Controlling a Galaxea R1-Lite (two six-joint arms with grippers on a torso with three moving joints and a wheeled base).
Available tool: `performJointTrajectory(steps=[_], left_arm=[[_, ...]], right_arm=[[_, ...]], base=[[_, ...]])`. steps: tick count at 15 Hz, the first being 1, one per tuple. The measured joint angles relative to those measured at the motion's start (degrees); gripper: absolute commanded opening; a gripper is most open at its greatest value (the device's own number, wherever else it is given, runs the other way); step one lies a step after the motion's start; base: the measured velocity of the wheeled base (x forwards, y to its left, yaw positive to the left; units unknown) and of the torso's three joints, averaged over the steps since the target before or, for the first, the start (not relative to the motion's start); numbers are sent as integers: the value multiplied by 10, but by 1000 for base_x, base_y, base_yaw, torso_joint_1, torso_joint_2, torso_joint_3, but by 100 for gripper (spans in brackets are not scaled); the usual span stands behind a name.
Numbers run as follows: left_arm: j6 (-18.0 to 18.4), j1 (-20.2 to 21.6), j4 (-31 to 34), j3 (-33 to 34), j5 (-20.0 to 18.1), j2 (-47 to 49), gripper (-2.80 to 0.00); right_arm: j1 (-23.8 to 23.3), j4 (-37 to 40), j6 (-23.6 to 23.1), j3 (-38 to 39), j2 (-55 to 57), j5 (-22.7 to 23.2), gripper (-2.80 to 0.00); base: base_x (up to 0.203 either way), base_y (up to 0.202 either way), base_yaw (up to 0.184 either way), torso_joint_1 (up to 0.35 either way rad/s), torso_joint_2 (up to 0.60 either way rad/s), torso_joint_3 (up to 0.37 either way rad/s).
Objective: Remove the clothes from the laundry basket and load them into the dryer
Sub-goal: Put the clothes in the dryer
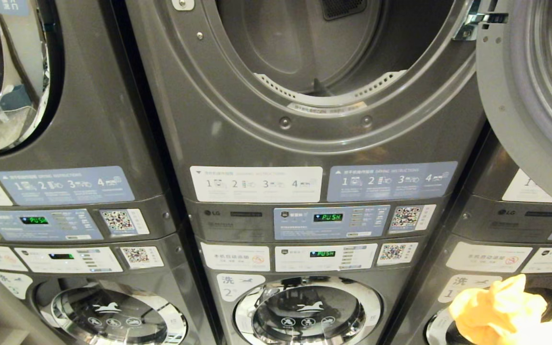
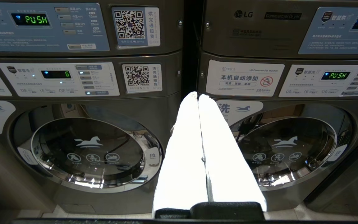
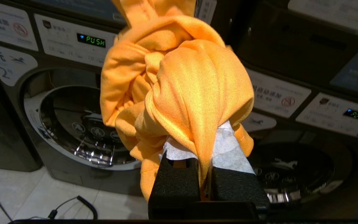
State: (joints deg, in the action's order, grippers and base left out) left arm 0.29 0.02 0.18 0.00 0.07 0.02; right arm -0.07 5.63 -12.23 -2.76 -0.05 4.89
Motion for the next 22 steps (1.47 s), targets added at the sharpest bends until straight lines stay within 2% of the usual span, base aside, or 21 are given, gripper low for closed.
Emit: performJointTrajectory(steps=[2,5,8,11,13,15,19,22], left_arm=[[0,0,0,0,0,0,-280],[0,0,0,0,0,0,-280],[0,0,0,0,0,0,-280],[1,0,0,0,0,0,-280],[0,0,0,0,0,0,-280],[0,0,0,0,0,0,-280],[1,0,0,0,0,0,-280],[0,0,0,0,0,0,-280]], right_arm=[[0,-29,-19,-52,7,63,-280],[-1,-51,-42,-177,80,163,-280],[-3,-98,-48,-303,210,220,-280],[1,-176,-52,-429,372,250,-280],[23,-226,-57,-511,481,256,-280],[85,-263,-71,-572,565,248,-280],[240,-282,-103,-653,692,174,-280],[299,-296,-122,-733,786,120,-280]], base=[[0,0,0,0,0,0],[0,0,0,0,0,0],[0,0,0,0,0,0],[0,0,0,0,0,0],[0,0,0,0,0,0],[0,0,0,0,0,0],[0,0,0,0,0,0],[0,0,0,0,0,0]])
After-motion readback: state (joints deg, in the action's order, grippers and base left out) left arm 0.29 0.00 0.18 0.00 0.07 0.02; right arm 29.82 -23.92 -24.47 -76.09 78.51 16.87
